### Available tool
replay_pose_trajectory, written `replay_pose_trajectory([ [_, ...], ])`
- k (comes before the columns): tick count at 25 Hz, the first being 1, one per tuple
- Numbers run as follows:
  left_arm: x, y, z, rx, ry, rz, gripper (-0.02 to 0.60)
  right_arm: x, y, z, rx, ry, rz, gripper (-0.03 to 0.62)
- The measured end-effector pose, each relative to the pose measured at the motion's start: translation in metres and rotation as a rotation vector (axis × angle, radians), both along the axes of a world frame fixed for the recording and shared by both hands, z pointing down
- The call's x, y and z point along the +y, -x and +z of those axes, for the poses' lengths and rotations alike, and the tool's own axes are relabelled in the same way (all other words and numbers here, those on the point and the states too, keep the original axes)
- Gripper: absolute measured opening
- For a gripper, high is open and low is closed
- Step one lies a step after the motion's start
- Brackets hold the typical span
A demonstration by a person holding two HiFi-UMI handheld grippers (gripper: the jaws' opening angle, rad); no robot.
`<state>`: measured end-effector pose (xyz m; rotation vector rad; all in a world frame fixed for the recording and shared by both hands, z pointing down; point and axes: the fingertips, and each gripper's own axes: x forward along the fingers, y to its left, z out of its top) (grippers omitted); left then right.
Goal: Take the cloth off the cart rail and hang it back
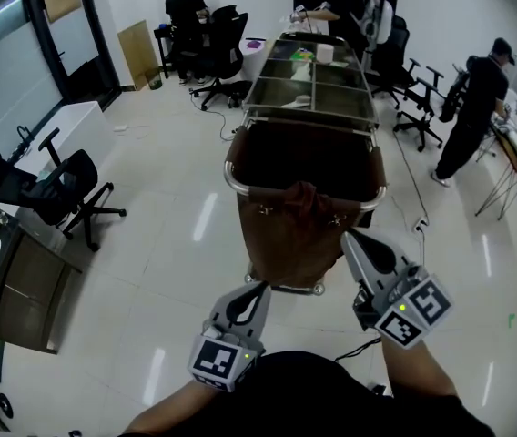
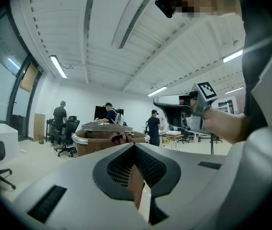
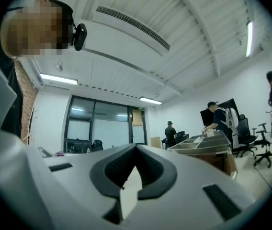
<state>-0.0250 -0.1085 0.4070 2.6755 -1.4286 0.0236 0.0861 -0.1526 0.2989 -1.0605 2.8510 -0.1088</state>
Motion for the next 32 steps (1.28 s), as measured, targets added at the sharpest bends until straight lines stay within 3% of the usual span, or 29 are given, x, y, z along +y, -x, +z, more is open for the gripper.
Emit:
replay_pose_trajectory([
  [12,0.006,-0.016,-0.004,0.004,-0.014,-0.012,0.000,0.056,-0.018,0.130,0.065,0.258,0.020,0.006],
  [21,0.021,-0.035,0.010,-0.008,0.027,0.024,0.000,0.064,0.004,0.151,0.138,0.261,-0.041,0.006],
  [32,0.025,-0.045,0.012,-0.006,0.028,0.040,0.000,0.061,-0.004,0.140,0.164,0.224,-0.010,0.006],
])
